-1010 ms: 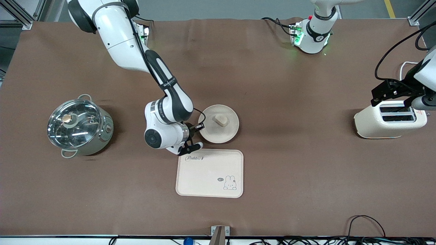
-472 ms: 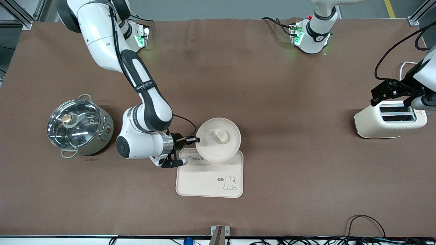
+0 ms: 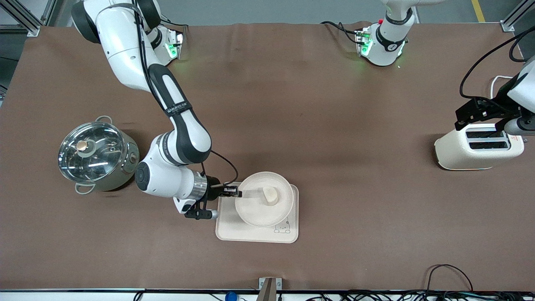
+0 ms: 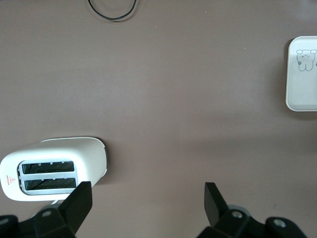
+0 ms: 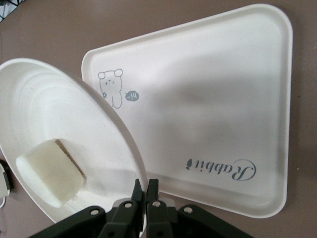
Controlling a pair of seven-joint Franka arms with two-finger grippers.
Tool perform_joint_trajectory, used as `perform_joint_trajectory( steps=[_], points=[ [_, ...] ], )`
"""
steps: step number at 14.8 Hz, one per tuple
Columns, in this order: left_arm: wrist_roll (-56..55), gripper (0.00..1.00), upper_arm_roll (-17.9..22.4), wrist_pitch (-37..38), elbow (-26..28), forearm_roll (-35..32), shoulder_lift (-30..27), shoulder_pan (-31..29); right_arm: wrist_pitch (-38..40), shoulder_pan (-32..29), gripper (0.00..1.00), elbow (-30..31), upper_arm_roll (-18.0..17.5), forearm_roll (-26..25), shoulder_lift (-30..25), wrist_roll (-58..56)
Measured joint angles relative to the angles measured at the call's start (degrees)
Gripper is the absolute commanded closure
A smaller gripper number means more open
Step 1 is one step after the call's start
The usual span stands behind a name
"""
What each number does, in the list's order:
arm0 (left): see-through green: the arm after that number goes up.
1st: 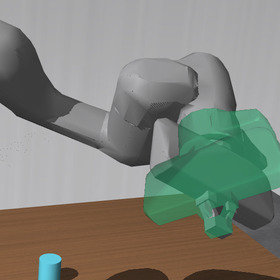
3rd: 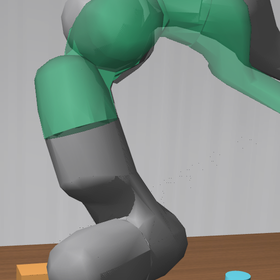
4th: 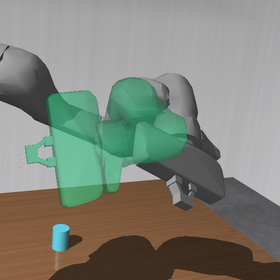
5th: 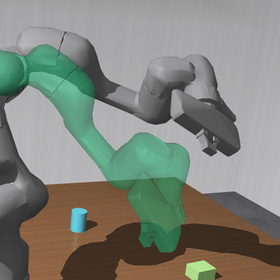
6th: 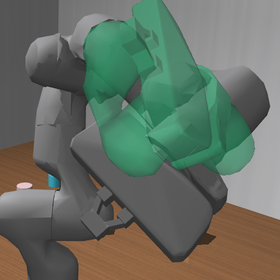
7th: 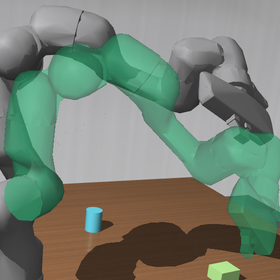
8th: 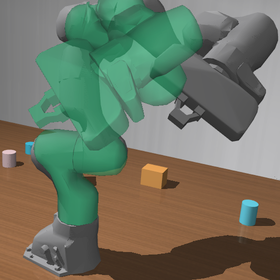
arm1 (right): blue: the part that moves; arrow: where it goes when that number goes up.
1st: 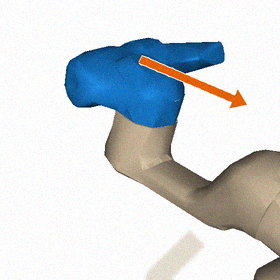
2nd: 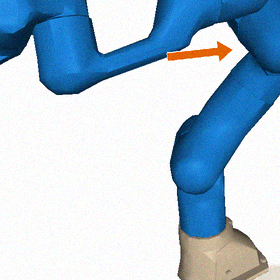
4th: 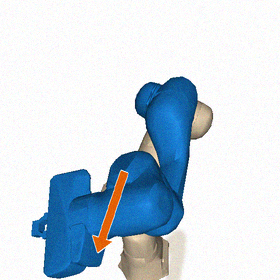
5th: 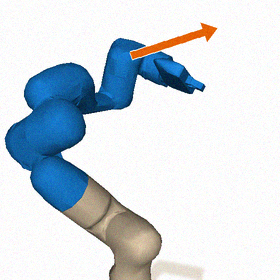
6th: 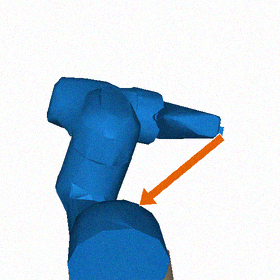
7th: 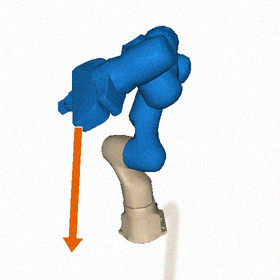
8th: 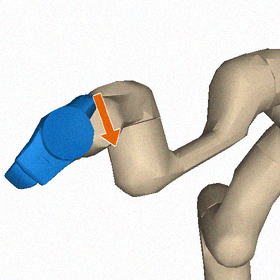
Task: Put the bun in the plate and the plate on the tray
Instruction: 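Lift the plate with the right gripper and lower it onto the tray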
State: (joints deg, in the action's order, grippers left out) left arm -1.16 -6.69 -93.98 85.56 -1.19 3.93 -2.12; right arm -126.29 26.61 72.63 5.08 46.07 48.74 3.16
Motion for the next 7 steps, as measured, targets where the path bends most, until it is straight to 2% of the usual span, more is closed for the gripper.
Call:
perform_joint_trajectory(
  steps=[7],
  points=[
    [0.00,0.00,0.00,0.01,0.00,0.00,0.00,-0.01,-3.08,-1.22,0.99,-1.90,0.15,0.00,3.36,3.16]
  ],
)
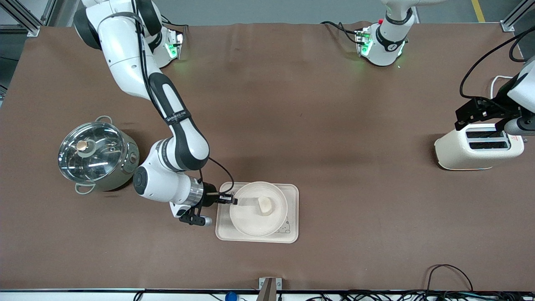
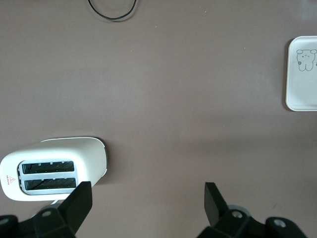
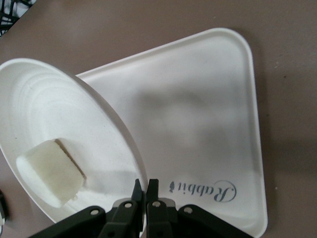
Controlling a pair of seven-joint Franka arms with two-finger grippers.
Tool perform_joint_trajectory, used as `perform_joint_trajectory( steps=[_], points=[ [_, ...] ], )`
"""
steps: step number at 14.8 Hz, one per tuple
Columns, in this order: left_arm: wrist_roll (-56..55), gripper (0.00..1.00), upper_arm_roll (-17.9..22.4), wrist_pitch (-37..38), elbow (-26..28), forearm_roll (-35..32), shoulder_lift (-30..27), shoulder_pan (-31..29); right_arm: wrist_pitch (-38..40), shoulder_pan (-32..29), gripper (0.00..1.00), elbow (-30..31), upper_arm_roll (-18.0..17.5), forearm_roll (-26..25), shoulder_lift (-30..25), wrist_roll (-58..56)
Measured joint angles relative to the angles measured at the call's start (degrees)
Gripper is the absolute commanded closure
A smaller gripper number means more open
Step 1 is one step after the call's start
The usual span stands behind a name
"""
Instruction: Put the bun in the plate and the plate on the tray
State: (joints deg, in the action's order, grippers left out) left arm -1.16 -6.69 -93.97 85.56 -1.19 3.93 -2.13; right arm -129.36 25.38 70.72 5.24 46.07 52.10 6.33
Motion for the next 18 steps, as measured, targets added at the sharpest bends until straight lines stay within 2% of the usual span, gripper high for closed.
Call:
perform_joint_trajectory(
  steps=[7,10,14,16,17,18],
  points=[
    [0.00,0.00,0.00,0.01,0.00,0.00,0.00,0.00,-0.31,-0.15,0.97,-3.44,0.00,-0.01,5.42,1.18],
    [0.00,0.00,0.00,0.01,0.00,0.00,0.00,0.00,-0.22,-0.16,0.89,-3.48,0.07,-0.88,5.70,1.18],
    [0.00,0.00,0.00,0.01,0.00,0.00,0.00,0.00,0.00,-0.12,0.85,-3.51,0.10,-1.56,5.71,1.18],
    [0.00,0.00,0.00,0.01,0.00,0.00,0.00,0.00,0.14,0.05,0.73,-3.55,0.01,-1.59,5.70,1.17],
    [0.00,0.00,0.00,0.01,0.00,0.00,0.00,0.00,0.16,0.20,0.51,-3.58,-0.03,-1.59,5.70,1.17],
    [0.00,0.00,0.00,0.01,0.00,0.00,0.00,0.00,0.16,0.34,0.19,-3.61,-0.05,-1.60,5.70,1.17]
  ],
)
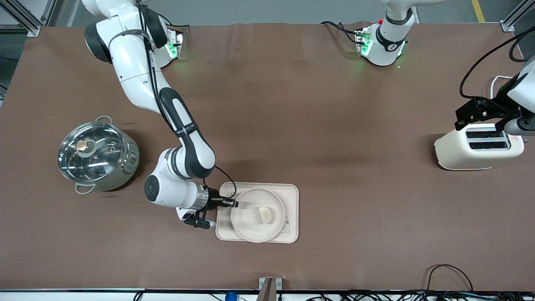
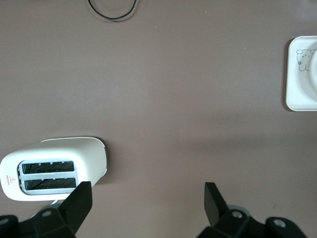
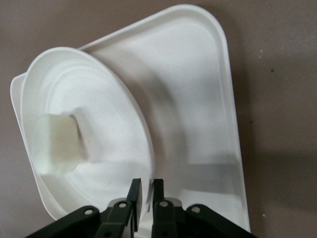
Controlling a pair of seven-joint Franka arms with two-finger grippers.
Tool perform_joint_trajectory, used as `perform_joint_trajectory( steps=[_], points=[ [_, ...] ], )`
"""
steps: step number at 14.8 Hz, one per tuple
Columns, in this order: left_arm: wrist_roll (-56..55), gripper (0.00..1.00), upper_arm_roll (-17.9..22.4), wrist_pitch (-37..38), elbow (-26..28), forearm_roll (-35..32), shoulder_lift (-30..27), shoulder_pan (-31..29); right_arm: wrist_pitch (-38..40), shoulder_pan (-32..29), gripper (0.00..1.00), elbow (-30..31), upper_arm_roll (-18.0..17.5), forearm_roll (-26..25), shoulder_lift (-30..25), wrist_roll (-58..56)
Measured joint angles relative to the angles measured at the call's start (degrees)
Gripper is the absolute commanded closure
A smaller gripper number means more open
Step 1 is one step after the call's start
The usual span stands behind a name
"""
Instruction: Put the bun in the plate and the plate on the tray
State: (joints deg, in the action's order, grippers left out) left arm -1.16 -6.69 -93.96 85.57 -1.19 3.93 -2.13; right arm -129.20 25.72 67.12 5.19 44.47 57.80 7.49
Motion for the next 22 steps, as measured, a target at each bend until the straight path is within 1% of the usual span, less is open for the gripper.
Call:
perform_joint_trajectory(
  steps=[1,3,5,8,10,12,14,18,20,22],
  points=[
    [0.00,0.00,0.00,0.00,0.00,0.00,0.00,0.00,0.00,0.09,0.00,-0.02,-0.01,-0.01,0.00,0.00],
    [0.00,0.00,0.00,0.00,0.00,0.00,0.00,0.00,0.00,0.13,0.00,-0.17,-0.01,-1.55,0.00,-0.03],
    [0.00,0.00,0.00,0.00,0.00,0.00,0.00,0.00,1.12,0.00,0.00,-1.03,0.03,-5.23,-0.32,0.04],
    [0.00,0.00,0.00,0.00,0.01,0.00,0.01,0.00,7.36,-0.75,0.00,-3.04,1.00,-8.78,-2.91,0.20],
    [0.00,0.00,0.00,0.00,0.01,0.00,0.01,0.00,12.49,-1.53,0.00,-3.30,2.38,-12.16,-5.55,0.17],
    [0.00,0.00,0.00,0.01,0.01,0.00,0.01,0.00,15.99,-1.92,0.00,-3.56,3.33,-16.12,-7.84,0.13],
    [0.00,0.00,0.00,0.01,0.00,0.00,0.04,0.00,19.96,-1.94,0.00,-4.03,4.61,-19.56,-11.28,0.14],
    [0.00,0.00,0.00,0.02,-0.01,0.00,0.06,0.00,29.06,-2.51,0.00,-4.30,8.43,-24.06,-20.49,0.10],
    [0.00,0.00,0.00,0.03,-0.02,0.00,0.06,0.00,31.69,-3.15,0.00,-4.18,8.85,-26.74,-23.84,0.09],
    [0.00,0.00,0.00,0.03,-0.02,0.00,0.06,0.00,32.89,-3.95,0.00,-4.11,8.95,-27.68,-25.89,0.09]
  ],
)
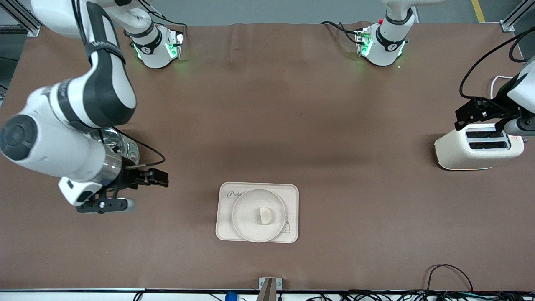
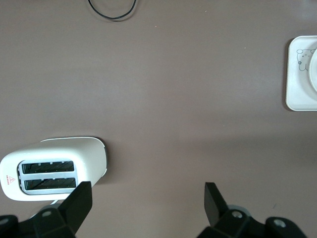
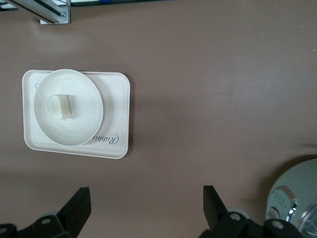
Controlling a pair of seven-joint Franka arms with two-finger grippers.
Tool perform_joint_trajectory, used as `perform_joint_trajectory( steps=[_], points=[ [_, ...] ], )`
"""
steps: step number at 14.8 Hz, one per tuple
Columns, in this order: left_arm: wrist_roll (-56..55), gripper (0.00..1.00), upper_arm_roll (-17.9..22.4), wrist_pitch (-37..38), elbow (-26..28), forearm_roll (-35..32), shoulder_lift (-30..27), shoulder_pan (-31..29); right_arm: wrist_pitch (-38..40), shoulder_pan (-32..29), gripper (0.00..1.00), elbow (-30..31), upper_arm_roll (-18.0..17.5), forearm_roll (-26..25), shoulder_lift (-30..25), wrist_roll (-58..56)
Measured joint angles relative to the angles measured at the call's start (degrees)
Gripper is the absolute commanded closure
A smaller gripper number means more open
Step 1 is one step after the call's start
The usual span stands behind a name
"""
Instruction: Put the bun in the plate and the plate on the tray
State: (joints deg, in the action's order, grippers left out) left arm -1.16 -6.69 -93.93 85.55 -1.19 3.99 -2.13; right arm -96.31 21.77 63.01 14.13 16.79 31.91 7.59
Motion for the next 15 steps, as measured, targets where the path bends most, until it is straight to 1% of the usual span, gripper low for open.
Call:
perform_joint_trajectory(
  steps=[5,8,12,14,15],
  points=[
    [0.00,0.00,0.00,0.00,0.00,0.00,0.00,0.00,6.99,-3.59,0.00,-0.03,0.21,-1.53,-4.90,-0.10],
    [0.00,0.00,0.00,0.00,0.00,0.00,0.00,0.00,10.49,-4.47,0.00,0.33,0.14,-6.14,-9.29,-0.60],
    [0.00,0.00,0.00,0.01,0.01,0.00,0.00,0.00,12.87,-5.03,0.00,5.43,-0.04,-7.99,-17.02,-3.91],
    [0.00,0.00,0.00,0.01,0.02,0.00,0.00,0.00,13.83,-6.32,0.00,8.39,-0.16,-9.47,-20.64,-6.68],
    [0.00,0.00,0.00,0.02,0.02,0.00,0.00,0.00,13.92,-7.44,0.00,9.87,-0.89,-10.55,-22.30,-7.83]
  ],
)
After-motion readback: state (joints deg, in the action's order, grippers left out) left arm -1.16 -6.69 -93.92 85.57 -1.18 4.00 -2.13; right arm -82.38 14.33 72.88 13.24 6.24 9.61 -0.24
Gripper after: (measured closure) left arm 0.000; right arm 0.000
